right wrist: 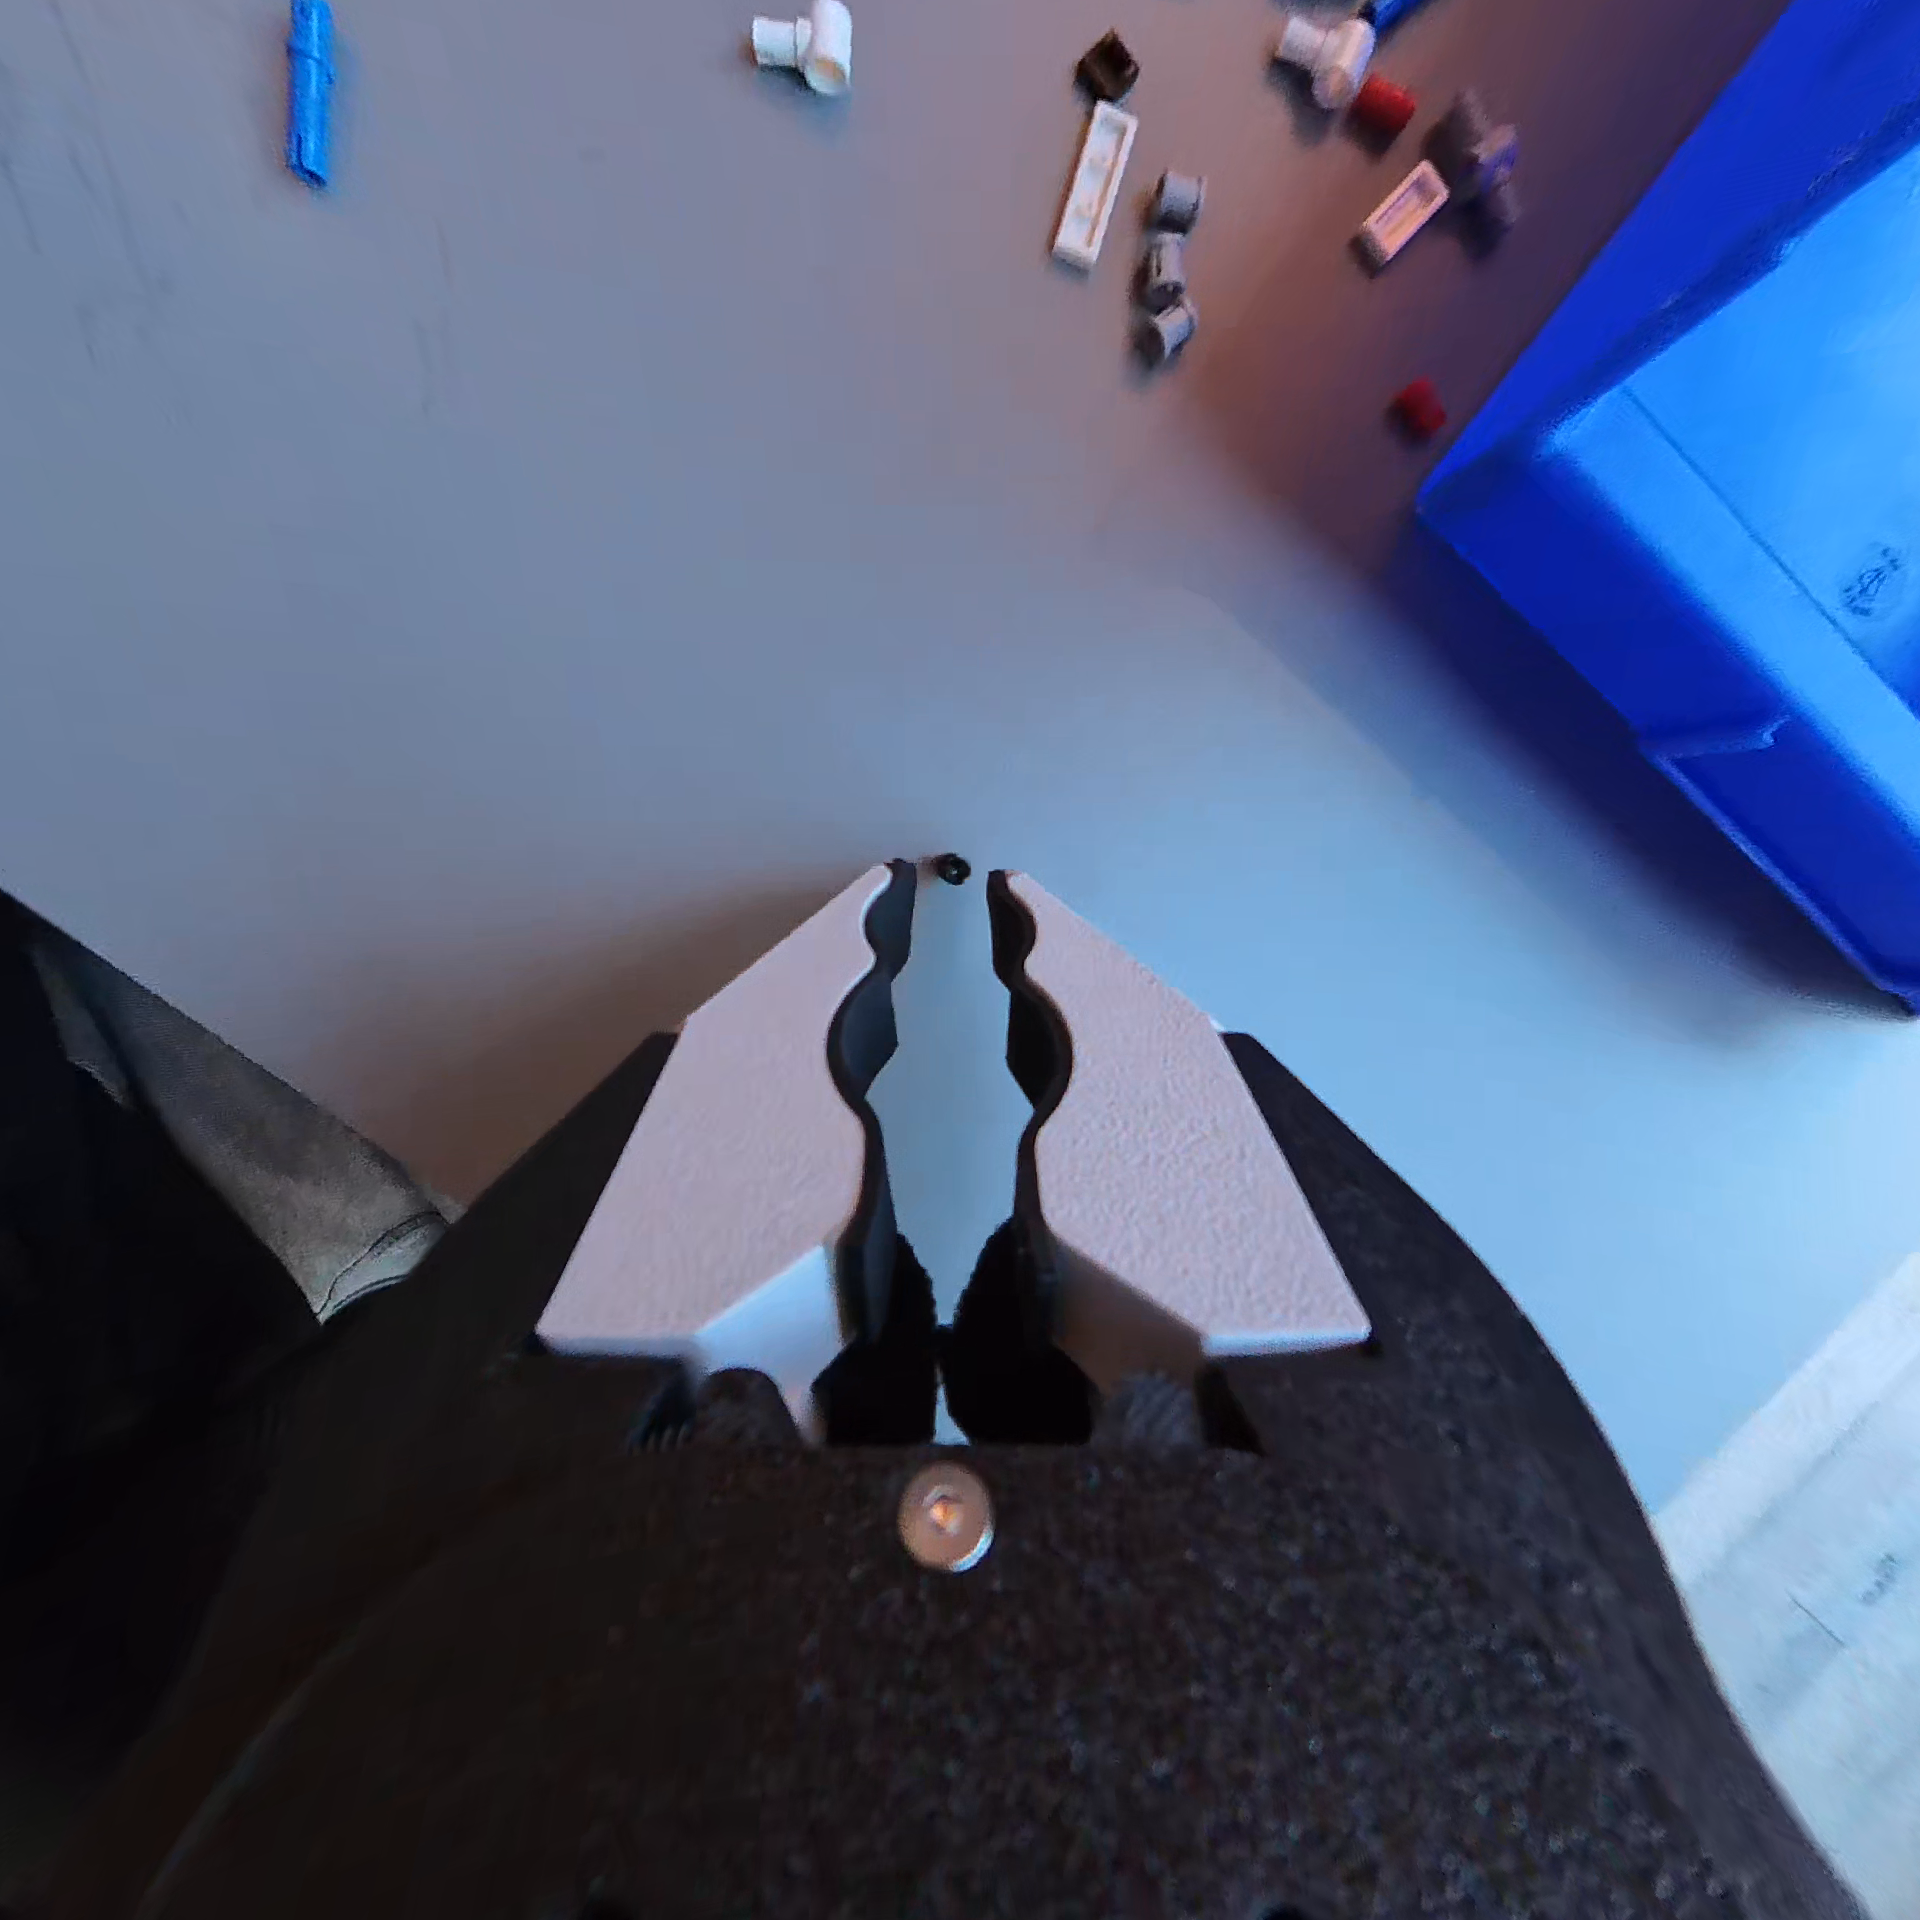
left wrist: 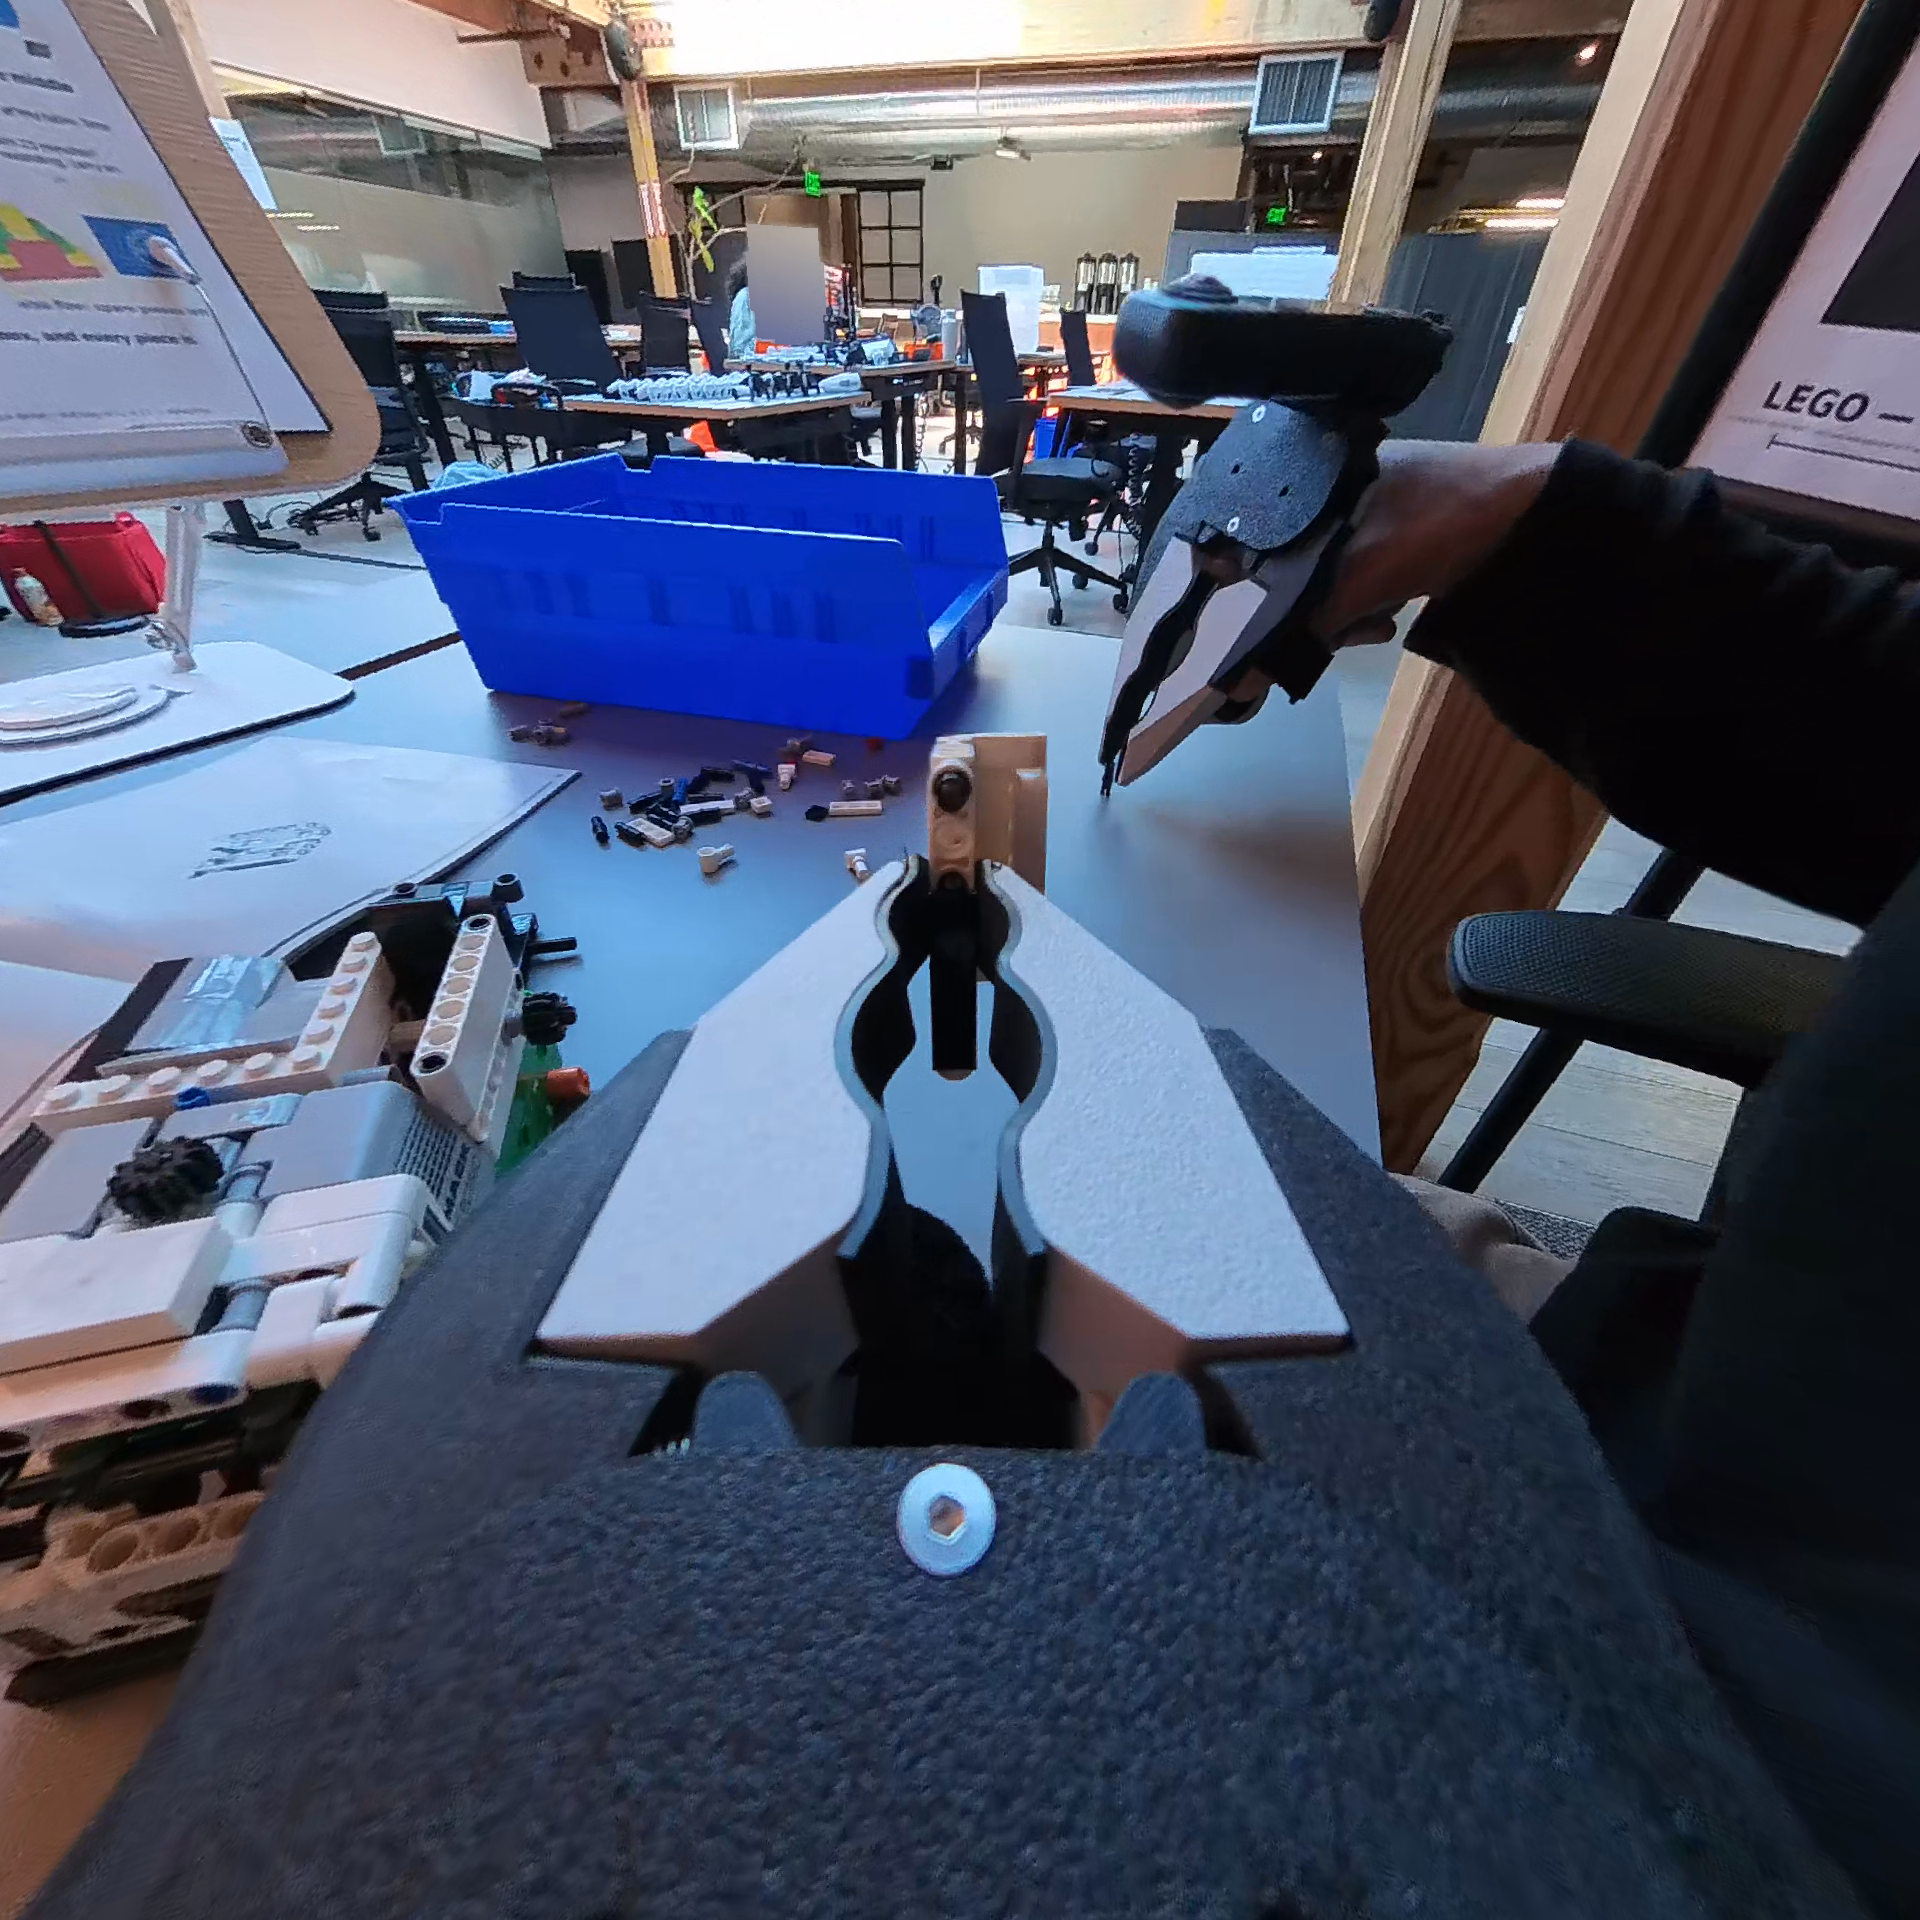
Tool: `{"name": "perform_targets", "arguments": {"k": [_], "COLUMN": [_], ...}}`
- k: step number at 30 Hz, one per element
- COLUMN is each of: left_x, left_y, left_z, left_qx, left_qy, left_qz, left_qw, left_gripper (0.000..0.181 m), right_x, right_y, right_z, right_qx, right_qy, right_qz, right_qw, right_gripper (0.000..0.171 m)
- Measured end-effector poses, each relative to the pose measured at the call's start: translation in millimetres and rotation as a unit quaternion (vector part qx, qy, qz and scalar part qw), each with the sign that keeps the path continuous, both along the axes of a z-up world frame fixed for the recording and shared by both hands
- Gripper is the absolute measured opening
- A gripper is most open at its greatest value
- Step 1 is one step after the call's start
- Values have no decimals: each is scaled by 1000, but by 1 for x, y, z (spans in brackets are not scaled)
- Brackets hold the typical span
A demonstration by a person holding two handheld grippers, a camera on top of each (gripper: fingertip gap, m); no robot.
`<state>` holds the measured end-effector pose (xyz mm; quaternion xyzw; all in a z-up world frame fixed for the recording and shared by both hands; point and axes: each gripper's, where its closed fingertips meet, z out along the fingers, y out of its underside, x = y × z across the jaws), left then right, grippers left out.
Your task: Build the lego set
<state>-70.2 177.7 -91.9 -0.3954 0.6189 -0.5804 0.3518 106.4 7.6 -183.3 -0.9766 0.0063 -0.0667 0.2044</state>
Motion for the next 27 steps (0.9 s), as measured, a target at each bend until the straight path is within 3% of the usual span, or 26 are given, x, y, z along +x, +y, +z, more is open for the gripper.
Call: {"name": "perform_targets", "arguments": {"k": [1,20,24,27], "left_x": [0,0,1,6], "left_y": [-1,-7,-5,3], "left_z": [0,-4,-3,-3], "left_qx": [2,17,16,8], "left_qy": [1,8,4,8], "left_qz": [-2,-16,-8,15], "left_qw": [1000,1000,1000,1000], "left_gripper": [6,6,6,6], "right_x": [1,3,-7,-33], "right_y": [1,4,37,62], "right_z": [0,-1,42,84], "right_qx": [-2,-20,151,309], "right_qy": [-3,0,-4,7], "right_qz": [3,13,49,103], "right_qw": [1000,1000,987,946], "right_gripper": [14,4,4,4]}}
